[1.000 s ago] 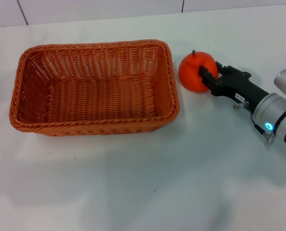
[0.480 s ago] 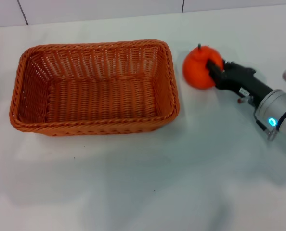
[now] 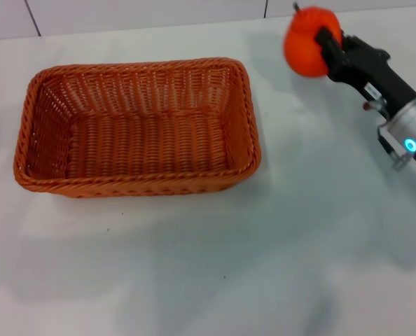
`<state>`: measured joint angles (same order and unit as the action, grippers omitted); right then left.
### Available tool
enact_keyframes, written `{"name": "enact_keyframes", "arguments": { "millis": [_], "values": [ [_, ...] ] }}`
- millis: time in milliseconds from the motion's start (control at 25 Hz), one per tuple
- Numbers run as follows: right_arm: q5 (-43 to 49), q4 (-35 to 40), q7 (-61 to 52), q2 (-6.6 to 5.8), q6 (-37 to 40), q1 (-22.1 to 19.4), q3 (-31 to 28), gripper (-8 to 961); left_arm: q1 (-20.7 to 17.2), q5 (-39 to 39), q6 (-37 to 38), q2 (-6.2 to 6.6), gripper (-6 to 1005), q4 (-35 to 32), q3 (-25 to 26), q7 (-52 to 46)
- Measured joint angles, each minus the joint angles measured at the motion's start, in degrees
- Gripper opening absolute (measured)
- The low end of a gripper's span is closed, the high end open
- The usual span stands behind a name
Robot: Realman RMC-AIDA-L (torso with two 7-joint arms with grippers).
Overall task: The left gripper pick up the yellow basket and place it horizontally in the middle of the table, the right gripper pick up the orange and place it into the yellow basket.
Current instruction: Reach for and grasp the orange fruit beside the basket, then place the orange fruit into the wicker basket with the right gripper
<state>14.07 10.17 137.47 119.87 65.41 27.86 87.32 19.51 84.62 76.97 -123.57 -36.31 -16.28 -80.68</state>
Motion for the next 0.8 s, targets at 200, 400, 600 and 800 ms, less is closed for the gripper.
{"name": "enact_keyframes", "arguments": {
  "millis": [200,400,600,800],
  "values": [
    [0.9,4.1,-2.0,0.25,-0.2,1.7,5.7,203,0.0,0.0,-0.7,0.0,893,-0.1,0.1,0.0],
    [1.2,5.2,-4.4,0.52,-0.7,5.4,13.0,150,0.0,-0.1,-1.2,0.05,893,0.0,0.2,0.0],
    [8.0,6.6,-8.7,1.02,-1.9,8.5,15.2,98,0.3,-0.1,-1.5,0.01,894,0.1,0.1,0.0],
    [12.5,8.4,-13.8,1.0,-2.4,9.0,15.2,76,0.4,-0.1,-1.6,0.0,895,0.1,-0.1,0.0]
  ]
}}
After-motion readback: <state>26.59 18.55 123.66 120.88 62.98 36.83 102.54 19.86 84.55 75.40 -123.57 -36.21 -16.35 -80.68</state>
